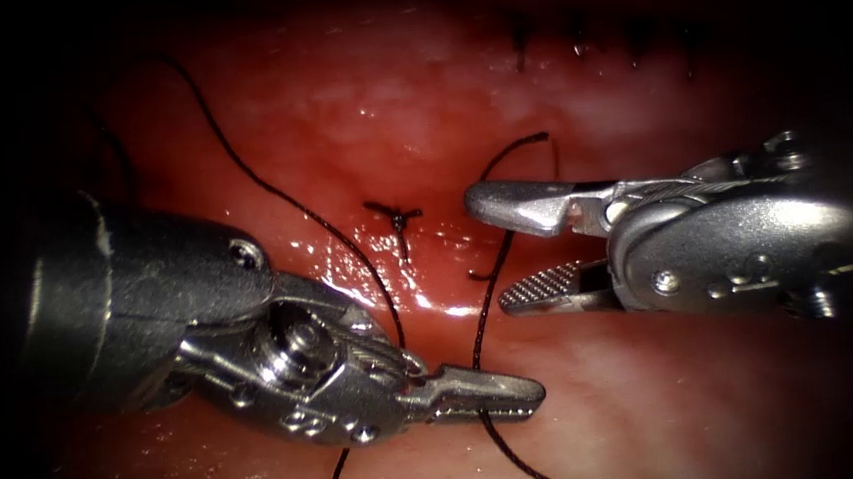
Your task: Wound Closure
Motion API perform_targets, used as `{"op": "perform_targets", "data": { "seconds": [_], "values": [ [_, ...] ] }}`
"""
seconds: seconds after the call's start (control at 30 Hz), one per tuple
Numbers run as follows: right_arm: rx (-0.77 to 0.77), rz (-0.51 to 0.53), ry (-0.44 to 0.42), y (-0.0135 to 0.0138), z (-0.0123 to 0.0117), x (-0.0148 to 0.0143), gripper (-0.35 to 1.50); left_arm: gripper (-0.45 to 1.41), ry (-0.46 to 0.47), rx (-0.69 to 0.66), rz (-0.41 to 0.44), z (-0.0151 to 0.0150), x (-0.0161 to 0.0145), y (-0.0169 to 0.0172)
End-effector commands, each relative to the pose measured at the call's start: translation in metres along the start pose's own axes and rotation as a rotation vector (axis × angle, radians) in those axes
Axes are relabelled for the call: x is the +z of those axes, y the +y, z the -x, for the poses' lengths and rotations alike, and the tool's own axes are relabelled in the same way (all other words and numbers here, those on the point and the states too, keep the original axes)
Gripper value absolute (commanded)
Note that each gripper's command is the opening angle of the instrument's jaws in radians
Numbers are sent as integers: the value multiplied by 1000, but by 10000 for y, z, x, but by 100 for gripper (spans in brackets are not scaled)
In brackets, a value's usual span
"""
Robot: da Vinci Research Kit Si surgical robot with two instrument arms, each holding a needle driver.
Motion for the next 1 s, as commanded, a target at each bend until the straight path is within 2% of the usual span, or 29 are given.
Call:
{"op": "perform_targets", "data": {
  "seconds": [0.03, 0.13, 0.17, 0.23, 0.27, 0.33, 0.37, 0.4, 0.43, 0.47, 0.5, 0.67, 0.8, 0.9, 1.0],
  "values": [
    [-6, -17, -5, -3, -1, 14, 104, -45, 1, 1, -1, 1, 8, 1],
    [-14, -29, -14, -10, 1, 29, 96, -45, 0, 1, 2, 1, 8, 1],
    [-14, -30, -3, -10, 2, 33, 84, -45, 0, 1, 2, 1, 8, 1],
    [-19, -71, 47, -13, 3, 39, -15, -45, 0, 1, 1, 0, 8, 1],
    [-33, -111, 41, -12, 4, 40, -35, -45, -1, 1, 1, 0, 8, 1],
    [-42, -201, 30, -5, 12, 42, -35, -45, -1, 1, 1, 0, 7, 1],
    [-38, -188, 22, -2, 20, 41, -35, -45, 0, 0, 2, 0, 7, 1],
    [-36, -154, 6, -3, 30, 41, -35, -11, -6, -6, 0, 0, 7, 0],
    [-36, -154, 6, -3, 30, 41, -35, -11, -6, -6, 0, 0, 7, 0],
    [-28, -146, -13, -3, 40, 44, -35, 47, -13, -13, -2, -1, 7, -1],
    [2, -130, -31, -5, 51, 49, -35, 83, -38, -29, -9, 0, 6, -4],
    [68, -104, -62, -8, 72, 66, -35, 106, -83, -57, -86, 0, 3, -11],
    [87, -114, -75, -5, 83, 89, -35, 106, -120, -64, -122, -3, 7, -8],
    [102, -113, -72, 3, 87, 95, -35, 106, -133, -43, -132, -4, 13, -7],
    [109, -115, -75, 12, 92, 97, -35, 98, -133, -33, -132, -4, 17, -1]
  ]
}}
